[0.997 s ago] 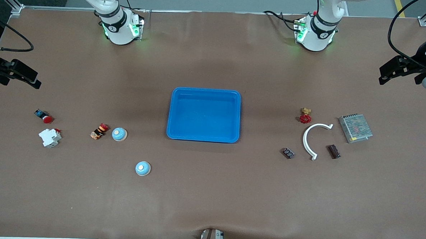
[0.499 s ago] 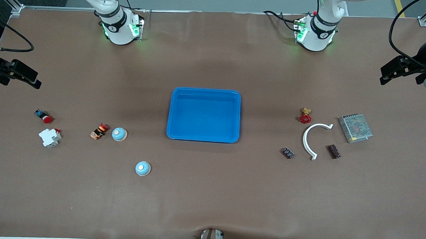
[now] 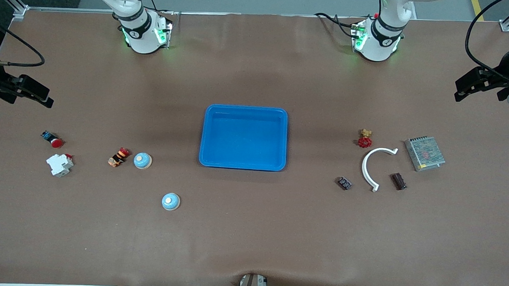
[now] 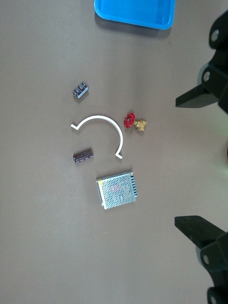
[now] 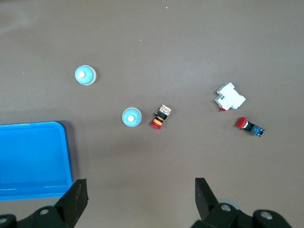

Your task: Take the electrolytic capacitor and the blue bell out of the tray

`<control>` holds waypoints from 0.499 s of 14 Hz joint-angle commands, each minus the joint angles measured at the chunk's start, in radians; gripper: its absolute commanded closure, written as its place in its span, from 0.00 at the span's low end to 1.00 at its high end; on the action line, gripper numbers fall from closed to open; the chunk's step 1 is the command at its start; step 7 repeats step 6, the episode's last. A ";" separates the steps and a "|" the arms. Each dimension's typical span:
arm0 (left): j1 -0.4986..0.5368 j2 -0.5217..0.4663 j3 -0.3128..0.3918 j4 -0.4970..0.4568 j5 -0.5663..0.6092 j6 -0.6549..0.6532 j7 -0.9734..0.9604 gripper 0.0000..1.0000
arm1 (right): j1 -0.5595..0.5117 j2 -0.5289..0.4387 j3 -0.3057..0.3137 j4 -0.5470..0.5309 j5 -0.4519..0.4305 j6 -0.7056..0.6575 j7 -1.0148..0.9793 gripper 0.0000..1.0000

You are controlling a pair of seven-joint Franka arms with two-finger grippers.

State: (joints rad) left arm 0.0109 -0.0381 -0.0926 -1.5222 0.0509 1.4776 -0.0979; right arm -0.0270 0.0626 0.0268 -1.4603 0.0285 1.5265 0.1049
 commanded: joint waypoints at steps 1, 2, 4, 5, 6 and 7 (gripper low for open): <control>0.006 0.007 0.001 0.022 -0.016 -0.013 0.000 0.00 | -0.010 -0.012 0.004 -0.011 -0.004 -0.003 -0.007 0.00; 0.006 0.007 0.001 0.022 -0.016 -0.013 0.001 0.00 | -0.010 -0.012 0.004 -0.011 -0.004 -0.003 -0.007 0.00; 0.006 0.007 0.001 0.022 -0.016 -0.013 0.000 0.00 | -0.010 -0.012 0.004 -0.012 -0.004 -0.002 -0.007 0.00; 0.006 0.007 0.001 0.022 -0.017 -0.013 0.000 0.00 | -0.010 -0.012 0.004 -0.012 -0.004 -0.002 -0.007 0.00; 0.004 0.007 0.001 0.022 -0.016 -0.013 0.000 0.00 | -0.010 -0.012 0.004 -0.020 -0.004 0.001 -0.007 0.00; 0.004 0.007 0.001 0.022 -0.016 -0.013 0.000 0.00 | -0.010 -0.012 0.004 -0.020 -0.004 0.001 -0.007 0.00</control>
